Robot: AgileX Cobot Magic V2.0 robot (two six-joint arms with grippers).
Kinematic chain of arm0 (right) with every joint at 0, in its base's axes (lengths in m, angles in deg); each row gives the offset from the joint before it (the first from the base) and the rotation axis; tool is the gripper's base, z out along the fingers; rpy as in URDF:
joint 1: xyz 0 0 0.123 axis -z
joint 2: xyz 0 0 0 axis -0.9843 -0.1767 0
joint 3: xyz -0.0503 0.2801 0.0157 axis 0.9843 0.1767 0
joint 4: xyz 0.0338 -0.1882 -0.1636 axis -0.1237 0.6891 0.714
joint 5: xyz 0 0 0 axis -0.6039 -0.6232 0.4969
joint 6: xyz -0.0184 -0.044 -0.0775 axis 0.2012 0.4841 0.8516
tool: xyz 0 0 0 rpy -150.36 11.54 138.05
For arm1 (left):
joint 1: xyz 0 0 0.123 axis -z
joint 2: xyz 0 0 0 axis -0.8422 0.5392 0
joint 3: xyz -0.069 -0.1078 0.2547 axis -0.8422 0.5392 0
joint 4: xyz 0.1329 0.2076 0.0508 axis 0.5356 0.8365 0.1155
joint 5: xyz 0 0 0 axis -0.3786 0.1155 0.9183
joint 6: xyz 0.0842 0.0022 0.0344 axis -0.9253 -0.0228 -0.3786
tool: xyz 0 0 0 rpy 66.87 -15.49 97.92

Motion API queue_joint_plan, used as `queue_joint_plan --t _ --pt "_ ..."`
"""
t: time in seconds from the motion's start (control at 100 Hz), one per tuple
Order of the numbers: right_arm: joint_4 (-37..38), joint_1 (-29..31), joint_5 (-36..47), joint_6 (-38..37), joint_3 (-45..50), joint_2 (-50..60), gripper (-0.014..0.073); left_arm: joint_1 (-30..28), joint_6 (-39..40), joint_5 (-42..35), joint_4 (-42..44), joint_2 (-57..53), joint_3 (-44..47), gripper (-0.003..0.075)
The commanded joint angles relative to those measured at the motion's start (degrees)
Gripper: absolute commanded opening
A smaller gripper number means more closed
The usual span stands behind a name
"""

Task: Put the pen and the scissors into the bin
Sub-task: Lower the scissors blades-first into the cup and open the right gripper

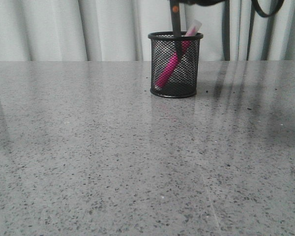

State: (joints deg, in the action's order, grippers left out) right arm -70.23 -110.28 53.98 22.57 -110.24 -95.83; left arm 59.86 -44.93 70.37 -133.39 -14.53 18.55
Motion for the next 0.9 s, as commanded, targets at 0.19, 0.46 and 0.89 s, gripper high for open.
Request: queue_joint_plan --t 0.19,0.46,0.89 --pt "0.7 -0.2 7.1 0.0 2.7 2.2 -0.0076 -0.1 0.6 -1.9 -1.2 -0.1 -1.6 -0.0019" --pt "0.8 -0.2 4.6 0.0 3.2 2.2 -0.0076 -0.1 0.6 -1.9 -1.2 -0.1 -1.6 -0.0019" --pt "0.8 -0.2 4.5 0.0 3.2 2.2 0.0076 -0.1 0.6 -1.5 -1.2 -0.1 -1.6 -0.0019"
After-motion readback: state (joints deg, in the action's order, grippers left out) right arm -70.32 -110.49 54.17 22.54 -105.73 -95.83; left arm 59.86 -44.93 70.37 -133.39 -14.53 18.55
